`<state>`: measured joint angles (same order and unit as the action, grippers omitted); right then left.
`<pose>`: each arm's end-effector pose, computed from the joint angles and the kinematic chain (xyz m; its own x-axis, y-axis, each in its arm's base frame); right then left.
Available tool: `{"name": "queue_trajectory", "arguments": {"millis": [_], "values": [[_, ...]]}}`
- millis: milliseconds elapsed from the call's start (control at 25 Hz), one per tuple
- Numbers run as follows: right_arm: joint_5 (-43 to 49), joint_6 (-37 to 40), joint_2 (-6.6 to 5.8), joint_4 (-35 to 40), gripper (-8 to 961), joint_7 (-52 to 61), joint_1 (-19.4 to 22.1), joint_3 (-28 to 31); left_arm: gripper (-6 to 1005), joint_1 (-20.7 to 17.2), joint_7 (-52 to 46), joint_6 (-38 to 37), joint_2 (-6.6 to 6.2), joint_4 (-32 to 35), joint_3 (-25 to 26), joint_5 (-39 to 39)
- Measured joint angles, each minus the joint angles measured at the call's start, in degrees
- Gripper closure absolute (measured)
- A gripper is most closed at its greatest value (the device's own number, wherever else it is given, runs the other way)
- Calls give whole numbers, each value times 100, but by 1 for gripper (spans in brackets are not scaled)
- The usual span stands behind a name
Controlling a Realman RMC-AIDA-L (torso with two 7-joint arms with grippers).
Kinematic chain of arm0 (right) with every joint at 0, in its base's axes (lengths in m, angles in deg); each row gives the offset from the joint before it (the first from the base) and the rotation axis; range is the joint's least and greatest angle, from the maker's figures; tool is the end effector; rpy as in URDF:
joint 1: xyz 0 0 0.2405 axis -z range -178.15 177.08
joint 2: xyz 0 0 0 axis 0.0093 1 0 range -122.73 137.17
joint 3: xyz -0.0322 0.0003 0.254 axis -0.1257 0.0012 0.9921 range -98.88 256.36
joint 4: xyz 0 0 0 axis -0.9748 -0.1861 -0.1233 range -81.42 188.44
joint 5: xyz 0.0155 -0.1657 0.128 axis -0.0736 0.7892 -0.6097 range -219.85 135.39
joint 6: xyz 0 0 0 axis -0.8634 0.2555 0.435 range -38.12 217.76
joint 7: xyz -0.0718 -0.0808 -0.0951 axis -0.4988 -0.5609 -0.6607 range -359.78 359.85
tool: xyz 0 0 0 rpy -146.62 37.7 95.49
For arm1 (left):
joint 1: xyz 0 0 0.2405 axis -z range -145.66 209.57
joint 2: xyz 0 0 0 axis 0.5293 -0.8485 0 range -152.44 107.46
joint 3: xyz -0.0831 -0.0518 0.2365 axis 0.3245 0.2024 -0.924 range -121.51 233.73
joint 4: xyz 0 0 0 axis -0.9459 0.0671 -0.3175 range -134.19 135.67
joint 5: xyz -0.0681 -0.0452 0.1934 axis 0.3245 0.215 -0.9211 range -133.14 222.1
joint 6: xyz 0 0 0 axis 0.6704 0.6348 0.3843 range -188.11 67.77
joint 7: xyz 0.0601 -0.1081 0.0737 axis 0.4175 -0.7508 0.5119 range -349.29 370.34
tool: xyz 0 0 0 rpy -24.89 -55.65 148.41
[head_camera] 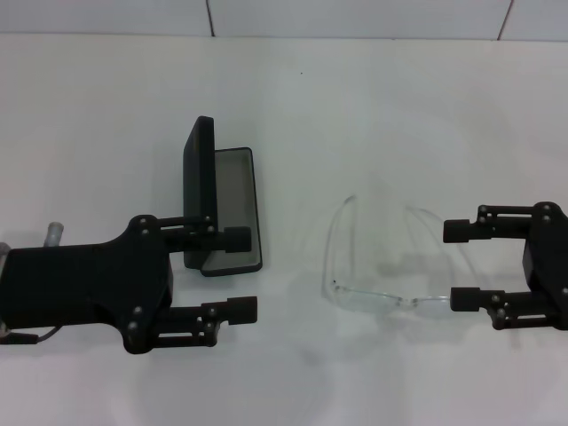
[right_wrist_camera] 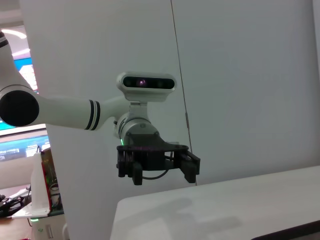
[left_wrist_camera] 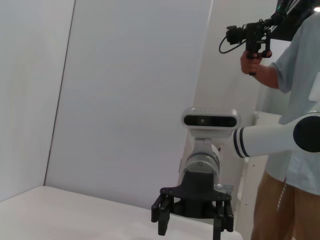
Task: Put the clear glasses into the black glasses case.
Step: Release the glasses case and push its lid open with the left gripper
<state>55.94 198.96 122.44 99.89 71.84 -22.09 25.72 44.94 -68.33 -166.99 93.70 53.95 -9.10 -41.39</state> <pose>0.2435 0.2730 0.0371 0.7956 -0.0900 -0.5992 -0.1241 -0.9921 -0.0158 -0.2351 0.2444 0.0275 0.7284 0.1833 0.6601 0.1910 -0.9797 0.0613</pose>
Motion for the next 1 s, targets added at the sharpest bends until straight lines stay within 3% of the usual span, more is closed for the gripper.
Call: {"name": "queue_trajectory", "arguments": {"millis": [360, 680, 840, 1000], "values": [[-1, -19, -1, -51, 261, -31, 45, -19, 286, 42, 5, 5, 1, -4, 2, 37], [-12, -73, 7, -58, 262, -35, 54, 0, 289, 48, -74, 14, 165, 36, 423, 73], [-35, -160, 15, -60, 262, -34, 41, -40, 294, 147, -1248, 77, 262, 757, 828, 93], [-42, -166, 16, -73, 262, -26, 10, -41, 298, 474, -3363, 708, 242, 1867, 1040, -251]]}}
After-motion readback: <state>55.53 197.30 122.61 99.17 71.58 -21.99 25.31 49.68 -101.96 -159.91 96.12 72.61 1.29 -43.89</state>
